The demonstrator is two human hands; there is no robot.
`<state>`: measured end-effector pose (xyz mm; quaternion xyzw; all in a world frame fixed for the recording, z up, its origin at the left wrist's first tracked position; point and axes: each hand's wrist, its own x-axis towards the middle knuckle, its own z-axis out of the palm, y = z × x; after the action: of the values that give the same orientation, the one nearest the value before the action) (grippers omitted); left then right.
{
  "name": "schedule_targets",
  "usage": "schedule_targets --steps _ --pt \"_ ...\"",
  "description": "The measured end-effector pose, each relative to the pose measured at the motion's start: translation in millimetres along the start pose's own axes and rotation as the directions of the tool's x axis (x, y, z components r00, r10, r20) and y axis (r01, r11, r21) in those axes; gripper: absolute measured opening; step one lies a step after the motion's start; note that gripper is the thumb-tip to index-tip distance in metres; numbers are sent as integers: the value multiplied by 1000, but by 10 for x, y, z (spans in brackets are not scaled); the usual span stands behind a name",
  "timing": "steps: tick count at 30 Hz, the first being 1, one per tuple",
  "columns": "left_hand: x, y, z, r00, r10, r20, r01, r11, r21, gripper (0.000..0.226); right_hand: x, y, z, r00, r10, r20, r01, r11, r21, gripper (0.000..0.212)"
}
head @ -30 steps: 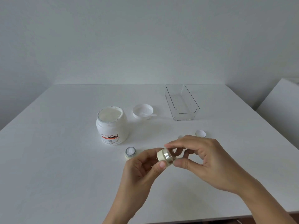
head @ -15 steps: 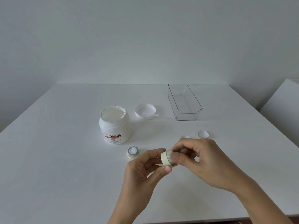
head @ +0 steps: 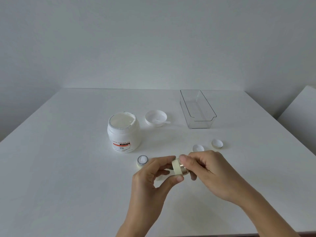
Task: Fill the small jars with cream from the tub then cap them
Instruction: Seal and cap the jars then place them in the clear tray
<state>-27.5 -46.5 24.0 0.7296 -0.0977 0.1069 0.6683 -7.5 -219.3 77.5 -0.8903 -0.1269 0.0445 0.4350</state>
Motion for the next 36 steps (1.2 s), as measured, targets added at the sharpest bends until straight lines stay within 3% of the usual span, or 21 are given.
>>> schedule_targets --steps 2,7,12,15,18,21,27,33,36 --pt "6 -9 -3 1000 -11 -14 11 1000 0 40 -2 6 -19 1000 -20 -11 20 1000 -1 56" --pt "20 -30 -9 1000 11 -28 -9 999 46 36 13 26 -51 995 -84 49 83 996 11 22" --pt "11 -30 14 997 60 -39 -55 992 111 36 67 63 -23 993 -78 93 74 996 49 20" --pt "18 -24 -35 993 81 -91 -59 973 222 51 146 75 -13 989 -107 106 100 992 72 15" --pt "0 -77 -145 989 40 -144 21 915 403 67 307 151 -82 989 -128 -68 126 992 -31 17" --pt "-60 -143 -181 982 -65 -179 153 828 540 63 522 251 -157 971 -129 -200 94 980 -178 18" --pt "-96 -200 -117 967 -177 -186 256 660 706 60 840 489 -37 987 -114 -111 47 874 -483 26" --pt "-62 -219 -69 967 -158 -202 256 576 776 48 923 530 29 994 -67 -90 6 832 -555 24" --pt "-59 -234 -58 970 -119 -212 241 595 767 39 909 539 40 995 -44 -88 -10 845 -535 24"
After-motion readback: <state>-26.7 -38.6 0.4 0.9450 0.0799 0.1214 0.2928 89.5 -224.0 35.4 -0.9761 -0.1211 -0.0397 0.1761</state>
